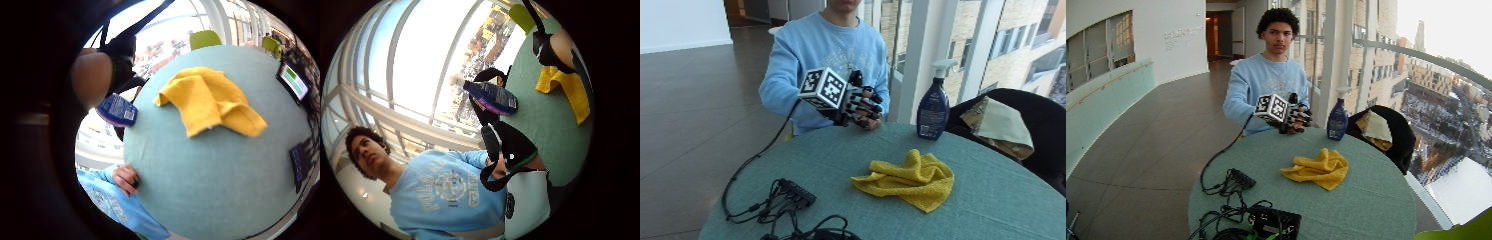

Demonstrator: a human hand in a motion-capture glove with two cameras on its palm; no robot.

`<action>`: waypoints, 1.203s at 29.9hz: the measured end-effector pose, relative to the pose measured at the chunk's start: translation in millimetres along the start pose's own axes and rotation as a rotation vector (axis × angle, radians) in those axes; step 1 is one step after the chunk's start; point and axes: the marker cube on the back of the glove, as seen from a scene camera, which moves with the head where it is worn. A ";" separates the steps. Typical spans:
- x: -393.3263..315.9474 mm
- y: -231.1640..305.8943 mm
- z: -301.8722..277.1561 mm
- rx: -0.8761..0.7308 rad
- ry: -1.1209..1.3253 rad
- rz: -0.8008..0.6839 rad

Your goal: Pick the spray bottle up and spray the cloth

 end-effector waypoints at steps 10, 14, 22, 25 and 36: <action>16.7 92.6 -27.0 0.046 0.299 0.040; 22.4 112.9 -21.0 0.051 0.333 0.046; 32.5 126.7 -20.5 0.034 0.361 0.052; 34.0 128.2 -21.8 0.030 0.377 0.058; 36.2 133.6 -25.1 0.024 0.431 0.057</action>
